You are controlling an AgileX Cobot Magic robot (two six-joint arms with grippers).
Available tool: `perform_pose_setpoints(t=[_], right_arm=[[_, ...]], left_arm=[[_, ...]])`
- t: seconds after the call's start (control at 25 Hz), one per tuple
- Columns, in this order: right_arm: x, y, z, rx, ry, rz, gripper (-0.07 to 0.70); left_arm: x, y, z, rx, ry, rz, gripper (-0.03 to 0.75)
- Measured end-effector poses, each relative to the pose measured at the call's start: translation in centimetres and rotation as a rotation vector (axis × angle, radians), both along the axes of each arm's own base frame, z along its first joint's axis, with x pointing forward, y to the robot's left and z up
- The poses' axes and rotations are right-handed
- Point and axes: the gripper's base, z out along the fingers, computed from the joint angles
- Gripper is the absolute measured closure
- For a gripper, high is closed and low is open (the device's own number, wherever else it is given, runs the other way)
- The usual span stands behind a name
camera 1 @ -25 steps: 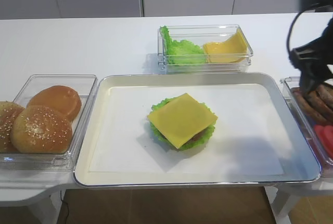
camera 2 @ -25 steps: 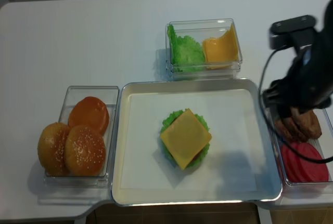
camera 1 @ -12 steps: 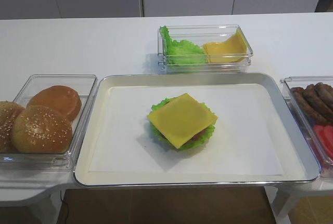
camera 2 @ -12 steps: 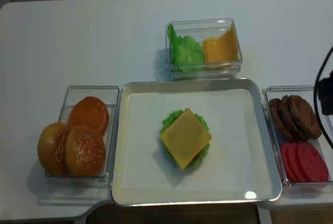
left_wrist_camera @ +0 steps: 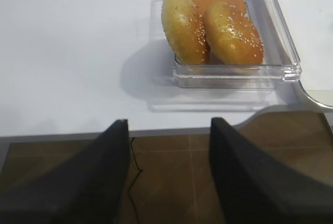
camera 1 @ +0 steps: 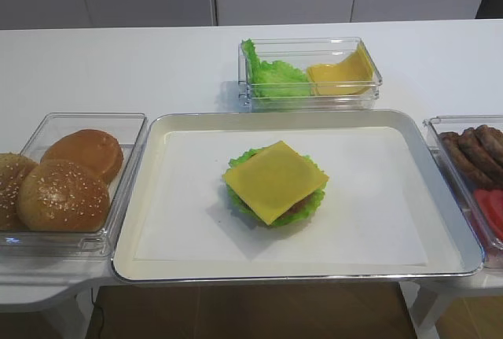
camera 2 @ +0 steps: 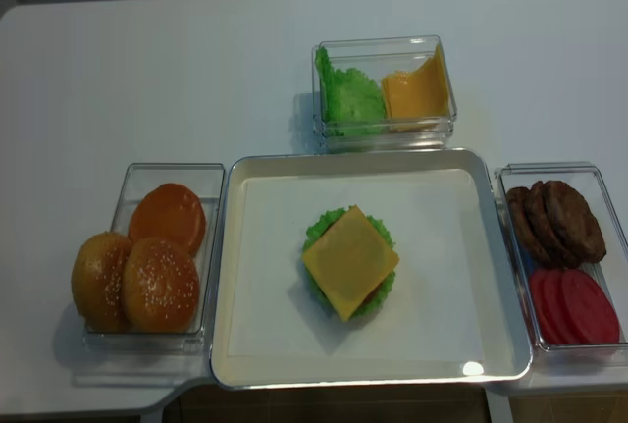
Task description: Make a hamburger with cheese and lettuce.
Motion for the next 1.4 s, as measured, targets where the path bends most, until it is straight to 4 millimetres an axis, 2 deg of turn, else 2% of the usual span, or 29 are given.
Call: perform_pose_setpoints(t=[0.44, 0.72, 0.88, 1.08, 1.4], right_arm=[[-9.5, -0.6, -0.3, 0.021, -0.344, 0.000, 0.213], [-13.7, -0.8, -1.1, 0.039, -0.520, 0.006, 0.213], [-14.3, -0.8, -2.8, 0.044, -0.536, 0.008, 0.213], [-13.2, -0.5, -4.6, 0.057, -0.459, 0.020, 0.213], [-11.2, -0.2, -6.2, 0.041, -0.490, 0.054, 0.213]], left_arm=[[0.0, 0.0, 0.0, 0.000, 0.000, 0.000, 0.346], [0.0, 0.0, 0.0, 0.000, 0.000, 0.000, 0.346], [0.0, 0.0, 0.0, 0.000, 0.000, 0.000, 0.346], [0.0, 0.0, 0.0, 0.000, 0.000, 0.000, 0.346], [0.0, 0.0, 0.0, 0.000, 0.000, 0.000, 0.346]])
